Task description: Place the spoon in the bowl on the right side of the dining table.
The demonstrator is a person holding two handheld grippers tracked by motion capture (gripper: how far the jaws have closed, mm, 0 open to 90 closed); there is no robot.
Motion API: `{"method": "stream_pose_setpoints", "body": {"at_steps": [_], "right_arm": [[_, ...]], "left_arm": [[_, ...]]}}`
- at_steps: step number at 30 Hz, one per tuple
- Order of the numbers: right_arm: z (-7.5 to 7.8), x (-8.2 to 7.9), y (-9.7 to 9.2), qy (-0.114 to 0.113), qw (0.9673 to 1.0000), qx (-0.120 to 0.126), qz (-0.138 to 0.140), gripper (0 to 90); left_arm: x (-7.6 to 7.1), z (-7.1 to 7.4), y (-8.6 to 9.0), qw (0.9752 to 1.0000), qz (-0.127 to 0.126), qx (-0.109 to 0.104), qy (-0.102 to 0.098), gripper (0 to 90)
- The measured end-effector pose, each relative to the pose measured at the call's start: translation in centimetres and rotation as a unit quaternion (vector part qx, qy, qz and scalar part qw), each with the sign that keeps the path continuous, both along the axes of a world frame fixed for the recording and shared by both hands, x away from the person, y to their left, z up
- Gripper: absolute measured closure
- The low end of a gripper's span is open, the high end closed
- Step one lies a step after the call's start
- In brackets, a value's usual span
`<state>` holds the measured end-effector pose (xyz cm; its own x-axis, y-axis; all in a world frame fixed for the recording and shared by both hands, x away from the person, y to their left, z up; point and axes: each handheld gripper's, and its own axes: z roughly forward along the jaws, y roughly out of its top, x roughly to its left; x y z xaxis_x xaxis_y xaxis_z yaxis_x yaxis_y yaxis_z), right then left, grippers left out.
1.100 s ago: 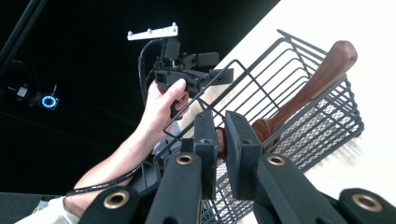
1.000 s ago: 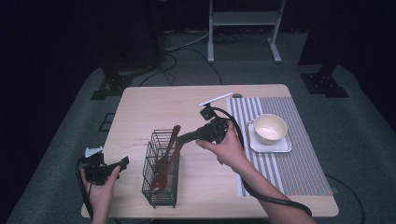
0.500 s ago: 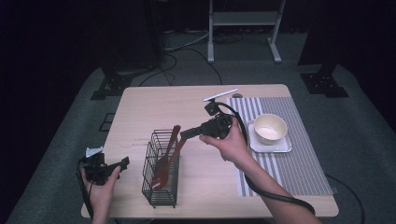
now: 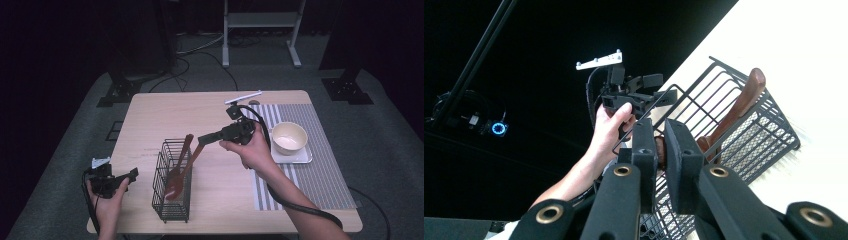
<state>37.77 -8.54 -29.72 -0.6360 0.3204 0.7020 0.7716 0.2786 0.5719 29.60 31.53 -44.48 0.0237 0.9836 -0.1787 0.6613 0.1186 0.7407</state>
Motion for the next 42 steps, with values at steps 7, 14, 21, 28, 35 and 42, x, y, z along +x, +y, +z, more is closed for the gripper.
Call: {"method": "stream_pose_setpoints", "body": {"at_steps": [7,14,21,28,35,42], "right_arm": [[0.3,0.2,-0.9,0.005,0.9999,0.006,-0.008,83.3],[0.5,0.4,-1.8,0.010,0.9998,0.012,-0.014,83.4],[1.0,0.5,-2.9,0.015,0.9996,0.015,-0.021,83.4],[1.1,0.6,-4.0,0.015,0.9994,0.014,-0.028,83.4],[1.1,0.7,-5.1,0.017,0.9991,0.014,-0.037,83.3],[1.0,0.8,-6.3,0.022,0.9985,0.018,-0.047,83.4]], "left_arm": [[0.0,0.0,0.0,1.0000,-0.001,0.001,0.001,0.2],[0.0,0.0,0.0,1.0000,0.000,0.002,0.000,0.2],[0.1,0.0,-0.1,1.0000,0.000,0.002,0.000,0.2],[0.0,0.0,-0.1,1.0000,0.001,0.003,-0.001,0.2],[0.0,0.0,-0.2,1.0000,-0.001,0.004,-0.001,0.2],[0.0,0.0,-0.2,1.0000,-0.002,0.005,0.000,0.2]]}}
